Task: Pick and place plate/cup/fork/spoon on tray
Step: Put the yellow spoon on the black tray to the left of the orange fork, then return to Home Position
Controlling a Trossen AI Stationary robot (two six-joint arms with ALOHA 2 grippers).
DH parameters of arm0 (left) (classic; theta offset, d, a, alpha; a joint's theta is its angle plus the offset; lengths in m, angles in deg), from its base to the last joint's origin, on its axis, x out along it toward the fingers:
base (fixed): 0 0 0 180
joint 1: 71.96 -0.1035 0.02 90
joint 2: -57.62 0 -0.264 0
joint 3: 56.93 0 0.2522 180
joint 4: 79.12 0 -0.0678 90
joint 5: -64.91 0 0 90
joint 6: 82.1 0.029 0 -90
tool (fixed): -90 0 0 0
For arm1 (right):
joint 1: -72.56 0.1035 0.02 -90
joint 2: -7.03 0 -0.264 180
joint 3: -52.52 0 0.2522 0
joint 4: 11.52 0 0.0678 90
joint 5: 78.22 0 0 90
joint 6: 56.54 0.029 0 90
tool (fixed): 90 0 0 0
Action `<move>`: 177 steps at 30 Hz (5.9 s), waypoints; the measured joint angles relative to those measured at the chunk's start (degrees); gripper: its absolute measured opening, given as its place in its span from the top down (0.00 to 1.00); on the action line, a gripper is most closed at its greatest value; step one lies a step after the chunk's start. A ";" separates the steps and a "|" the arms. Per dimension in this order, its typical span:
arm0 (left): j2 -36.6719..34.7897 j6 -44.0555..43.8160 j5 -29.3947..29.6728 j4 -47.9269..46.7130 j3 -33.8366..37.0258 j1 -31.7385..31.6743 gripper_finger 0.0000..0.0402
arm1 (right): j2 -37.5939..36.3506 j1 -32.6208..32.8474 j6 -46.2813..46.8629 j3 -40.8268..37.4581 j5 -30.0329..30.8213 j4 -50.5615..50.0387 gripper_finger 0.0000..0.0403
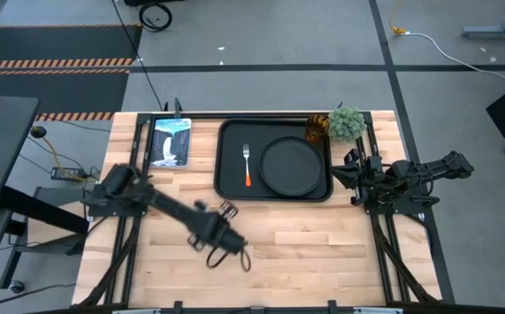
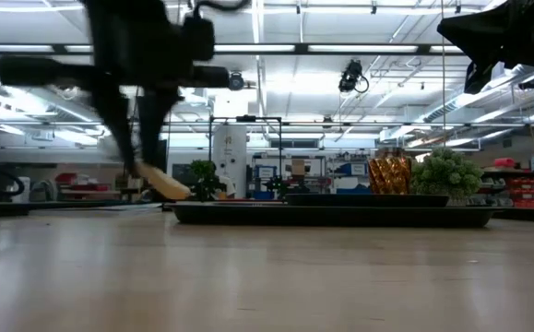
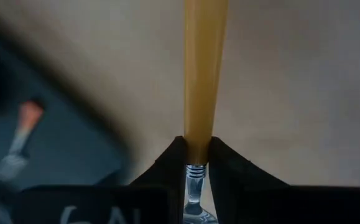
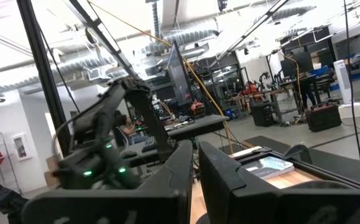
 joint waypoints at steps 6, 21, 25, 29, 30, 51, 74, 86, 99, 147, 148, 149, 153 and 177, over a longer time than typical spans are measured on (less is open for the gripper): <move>-0.02 19.85 11.85 -1.64 0.00 -9.02 0.87 | 0.00 -0.01 0.00 0.00 0.00 0.00 0.92; -0.15 57.87 7.59 11.49 0.00 -24.92 0.87 | 0.00 -0.01 0.00 0.00 0.00 0.00 0.92; -0.15 64.70 5.29 17.30 0.00 -27.95 0.87 | 0.00 0.00 0.00 0.00 0.00 0.00 0.92; -0.15 70.50 2.76 18.13 0.79 -31.38 0.87 | 0.00 -0.01 0.00 -0.02 0.00 0.02 0.92; -0.14 73.30 2.67 18.59 1.41 -32.10 0.87 | 0.00 0.00 0.00 -0.02 0.00 0.00 0.92; 0.13 81.55 -7.40 26.20 5.14 -37.63 0.87 | 0.02 0.00 0.00 -0.02 0.00 0.00 0.92; 3.43 80.57 -6.77 26.37 5.18 -39.86 0.70 | 0.07 -0.02 0.00 -0.07 -0.13 0.02 0.92; 3.05 69.74 -2.16 24.68 5.18 -38.40 0.55 | 0.07 0.00 0.00 -0.07 0.00 0.01 0.92; -5.64 34.39 -4.30 22.67 5.14 -32.28 0.73 | 0.07 -0.02 0.00 -0.07 0.02 0.00 0.92; -84.93 -16.44 -25.05 65.86 61.92 -40.18 0.99 | 0.44 -0.01 0.00 0.00 -0.02 1.26 0.92; -86.44 -17.02 -24.82 65.98 62.55 -40.18 0.99 | 0.44 0.00 0.00 0.00 -0.04 1.24 0.92; -87.76 -17.29 -24.66 66.05 63.16 -40.18 0.99 | 0.44 -0.02 0.00 0.00 -0.02 1.25 0.92; -92.68 -18.78 -24.32 67.37 65.81 -40.18 0.99 | 0.44 -0.02 0.00 0.00 0.00 1.26 0.92; -103.36 -19.89 -18.32 75.57 79.25 -29.38 0.99 | 0.43 -0.02 0.00 -0.02 0.00 -3.49 0.92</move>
